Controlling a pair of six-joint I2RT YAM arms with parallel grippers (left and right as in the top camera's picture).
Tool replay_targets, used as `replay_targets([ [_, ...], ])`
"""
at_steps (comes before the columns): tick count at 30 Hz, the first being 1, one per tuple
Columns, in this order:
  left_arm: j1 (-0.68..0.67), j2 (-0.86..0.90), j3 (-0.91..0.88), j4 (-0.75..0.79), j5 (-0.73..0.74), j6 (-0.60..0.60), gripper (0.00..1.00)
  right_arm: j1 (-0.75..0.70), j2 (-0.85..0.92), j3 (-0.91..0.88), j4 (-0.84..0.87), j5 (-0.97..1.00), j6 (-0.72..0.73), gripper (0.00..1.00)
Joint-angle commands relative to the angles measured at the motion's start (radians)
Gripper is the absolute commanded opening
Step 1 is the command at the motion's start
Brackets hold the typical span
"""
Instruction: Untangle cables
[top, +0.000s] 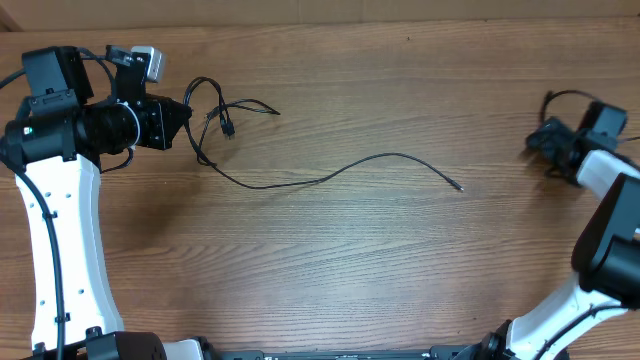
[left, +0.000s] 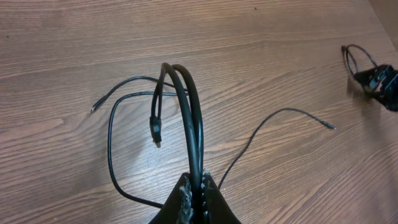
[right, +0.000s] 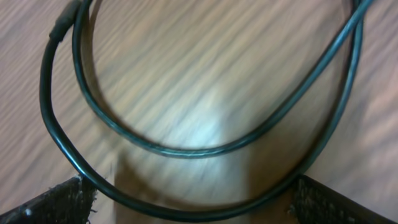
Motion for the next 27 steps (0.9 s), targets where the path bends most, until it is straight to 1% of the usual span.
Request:
replay_targets([
  [1, -0.007, 0.0, 0.0, 0.002, 0.005, -0.003, 0.05, -0.07, 0.177, 0.031, -0.026, -0.027, -0.013, 1.0],
  [6, -0.007, 0.0, 0.0, 0.0, 0.005, -0.004, 0.05, -0.121, 0.292, 0.203, -0.07, -0.022, -0.12, 1.0],
  [11, -0.007, 0.0, 0.0, 0.0, 0.005, -0.008, 0.04, -0.124, 0.312, 0.317, -0.104, 0.053, -0.181, 1.0],
  [13, -0.007, 0.0, 0.0, 0.0, 0.005, -0.019, 0.04, -0.124, 0.312, 0.351, -0.152, 0.05, -0.18, 1.0],
  [16, -0.007, 0.0, 0.0, -0.001, 0.005, -0.034, 0.04, -0.122, 0.307, 0.402, -0.259, 0.01, -0.141, 1.0],
  [18, -0.007, 0.0, 0.0, -0.003, 0.005, -0.034, 0.04, -0.122, 0.288, 0.426, -0.317, -0.067, -0.117, 1.0],
  [22, -0.007, 0.0, 0.001, -0.013, 0.024, -0.034, 0.04, -0.115, 0.191, 0.429, -0.364, -0.222, -0.117, 1.0],
  [25, -0.007, 0.0, 0.001, -0.024, 0.115, -0.028, 0.04, -0.093, 0.092, 0.429, -0.401, -0.281, -0.127, 1.0],
  [27, -0.007, -0.001, 0.001, -0.029, 0.195, -0.015, 0.04, -0.072, 0.036, 0.429, -0.435, -0.353, -0.171, 1.0],
])
